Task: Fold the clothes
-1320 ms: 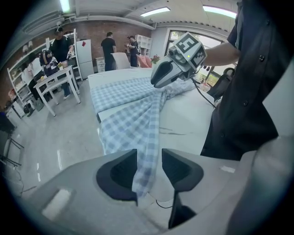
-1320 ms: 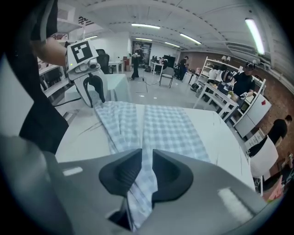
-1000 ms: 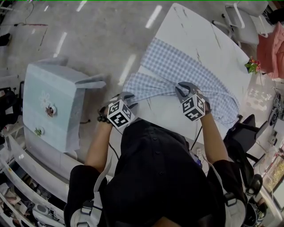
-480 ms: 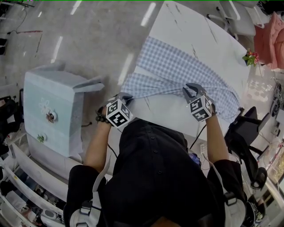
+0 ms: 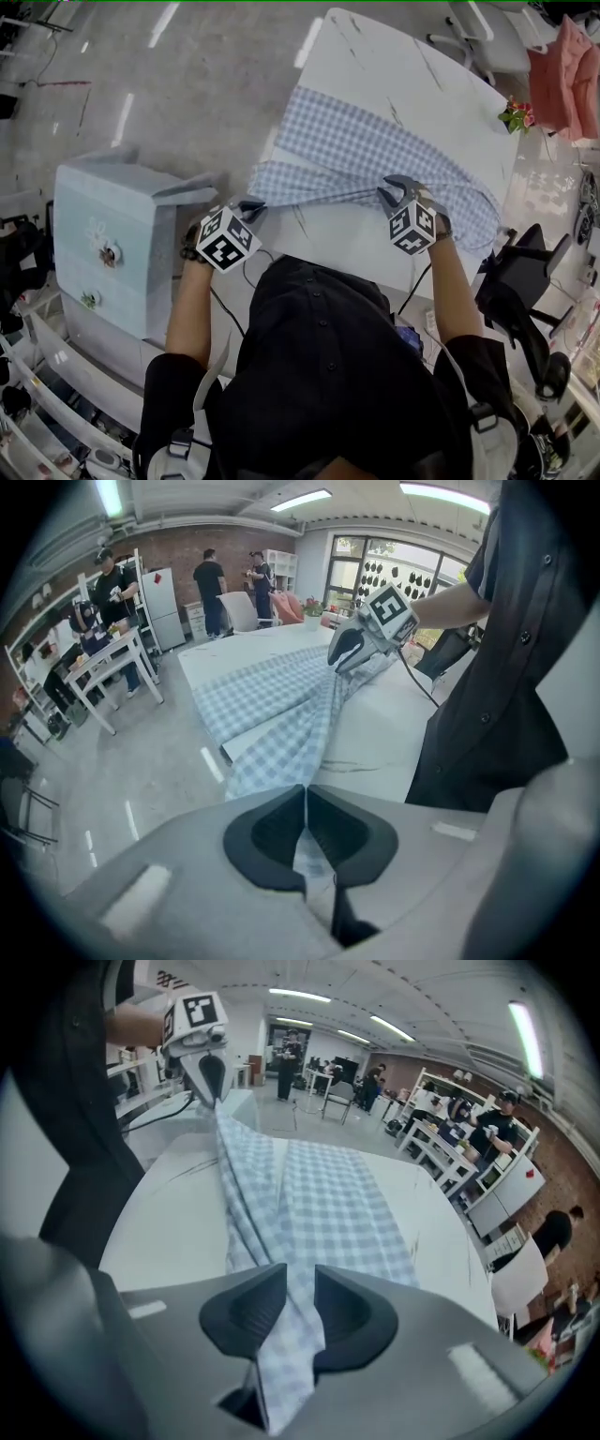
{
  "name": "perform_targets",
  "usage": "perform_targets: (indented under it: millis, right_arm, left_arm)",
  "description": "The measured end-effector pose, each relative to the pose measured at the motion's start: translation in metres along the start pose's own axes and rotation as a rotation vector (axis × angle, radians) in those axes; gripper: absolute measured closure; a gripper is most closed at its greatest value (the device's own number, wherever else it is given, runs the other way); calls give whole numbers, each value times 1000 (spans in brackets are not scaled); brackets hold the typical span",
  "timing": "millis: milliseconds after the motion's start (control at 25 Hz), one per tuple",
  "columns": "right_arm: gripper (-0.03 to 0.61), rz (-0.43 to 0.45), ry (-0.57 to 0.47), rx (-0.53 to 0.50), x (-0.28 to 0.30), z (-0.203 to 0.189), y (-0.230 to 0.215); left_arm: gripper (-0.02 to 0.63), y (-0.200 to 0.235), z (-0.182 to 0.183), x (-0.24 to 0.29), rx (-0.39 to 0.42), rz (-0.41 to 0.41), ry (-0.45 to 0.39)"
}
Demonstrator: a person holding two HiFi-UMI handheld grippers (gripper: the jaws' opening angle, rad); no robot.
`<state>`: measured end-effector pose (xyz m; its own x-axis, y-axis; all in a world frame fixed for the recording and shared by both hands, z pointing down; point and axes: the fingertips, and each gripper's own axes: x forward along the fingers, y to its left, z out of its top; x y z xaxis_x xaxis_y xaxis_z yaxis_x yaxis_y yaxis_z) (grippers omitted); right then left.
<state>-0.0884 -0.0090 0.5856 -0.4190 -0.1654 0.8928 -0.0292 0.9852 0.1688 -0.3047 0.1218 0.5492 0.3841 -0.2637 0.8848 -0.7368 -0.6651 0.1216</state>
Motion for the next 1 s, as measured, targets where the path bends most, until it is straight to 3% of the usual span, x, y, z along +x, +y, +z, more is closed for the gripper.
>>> perform_targets:
  millis: [160,360,520,640,880,1000]
  right_arm:
    - [469,90,2,-108,2,0,8]
    - [459,100,-29,-130,0,5,7]
    - [465,78,-45,-142,-4,2,3]
    - [566,37,-73,-155,-16,4,-4]
    - [568,8,-132,-104,-45,8,-13]
    - [568,-24,-141,-71,-54,13,-23]
  left_arm:
    - [600,10,21,-28,33,67,-3]
    - [600,18,39,-56,67,115,-2]
    - [600,8,46,-62,93,125,17]
    - [600,2,42,-65,88,139,40]
    - [600,6,38,-63,82,158,61]
    - [600,23,43,-63,122,171,80]
